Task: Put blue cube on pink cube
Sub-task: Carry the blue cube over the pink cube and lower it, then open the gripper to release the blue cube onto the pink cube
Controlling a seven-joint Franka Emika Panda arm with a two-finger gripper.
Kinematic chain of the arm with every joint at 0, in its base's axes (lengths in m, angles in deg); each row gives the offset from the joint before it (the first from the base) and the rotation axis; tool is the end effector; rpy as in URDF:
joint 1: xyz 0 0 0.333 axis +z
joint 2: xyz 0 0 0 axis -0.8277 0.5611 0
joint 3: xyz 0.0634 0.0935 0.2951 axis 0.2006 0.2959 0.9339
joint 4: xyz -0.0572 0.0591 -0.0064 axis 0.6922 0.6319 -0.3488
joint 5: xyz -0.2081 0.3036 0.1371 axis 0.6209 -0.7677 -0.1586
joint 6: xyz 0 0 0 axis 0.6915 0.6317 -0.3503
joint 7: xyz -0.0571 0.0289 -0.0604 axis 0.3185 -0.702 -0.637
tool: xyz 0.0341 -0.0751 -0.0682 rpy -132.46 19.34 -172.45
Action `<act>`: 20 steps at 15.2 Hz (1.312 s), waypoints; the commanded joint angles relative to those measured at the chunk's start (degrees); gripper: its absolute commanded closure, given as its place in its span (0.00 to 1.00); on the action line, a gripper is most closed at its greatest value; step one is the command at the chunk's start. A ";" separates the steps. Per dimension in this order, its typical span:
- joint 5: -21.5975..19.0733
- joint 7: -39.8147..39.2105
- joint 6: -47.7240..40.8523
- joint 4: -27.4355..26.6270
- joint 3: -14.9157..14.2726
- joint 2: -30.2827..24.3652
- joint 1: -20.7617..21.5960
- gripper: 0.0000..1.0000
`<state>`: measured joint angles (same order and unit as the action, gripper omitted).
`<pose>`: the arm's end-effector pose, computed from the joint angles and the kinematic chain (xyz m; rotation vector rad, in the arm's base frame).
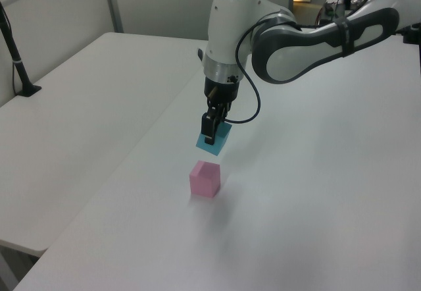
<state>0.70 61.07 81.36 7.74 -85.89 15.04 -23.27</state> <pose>0.6726 0.3338 0.4440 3.1148 0.0773 0.3364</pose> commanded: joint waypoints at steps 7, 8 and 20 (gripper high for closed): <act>-0.61 2.39 4.10 1.03 0.15 3.66 0.89 0.72; -0.52 2.39 4.10 0.95 0.67 3.66 0.81 0.72; -0.08 3.97 6.21 0.42 1.47 4.45 0.89 0.22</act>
<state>0.70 63.92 86.71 7.77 -84.40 19.09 -22.66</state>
